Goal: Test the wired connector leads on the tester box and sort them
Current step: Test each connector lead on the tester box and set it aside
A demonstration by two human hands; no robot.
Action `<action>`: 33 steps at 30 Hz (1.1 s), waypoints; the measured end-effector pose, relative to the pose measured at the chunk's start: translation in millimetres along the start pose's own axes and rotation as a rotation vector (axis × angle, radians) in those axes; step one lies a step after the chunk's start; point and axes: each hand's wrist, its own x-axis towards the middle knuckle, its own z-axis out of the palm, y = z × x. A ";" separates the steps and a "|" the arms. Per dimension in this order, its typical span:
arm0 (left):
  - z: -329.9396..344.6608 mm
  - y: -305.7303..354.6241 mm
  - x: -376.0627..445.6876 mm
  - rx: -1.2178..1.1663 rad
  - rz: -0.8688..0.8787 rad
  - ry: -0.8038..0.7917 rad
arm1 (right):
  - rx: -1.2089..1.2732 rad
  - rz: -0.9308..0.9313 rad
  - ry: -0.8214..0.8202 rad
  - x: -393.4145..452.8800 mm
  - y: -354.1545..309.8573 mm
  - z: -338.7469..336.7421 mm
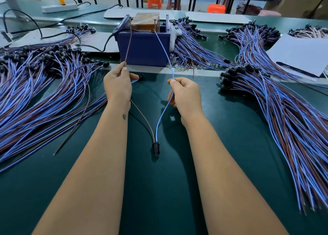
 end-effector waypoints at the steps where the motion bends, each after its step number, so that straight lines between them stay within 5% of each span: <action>1: 0.0 0.3 0.3 0.004 -0.004 0.001 | -0.004 0.000 0.001 0.0 -0.1 -0.1; 33: 2.8 3.7 -4.7 -0.019 -0.012 0.008 | -0.003 0.050 0.081 1.5 -0.7 -1.4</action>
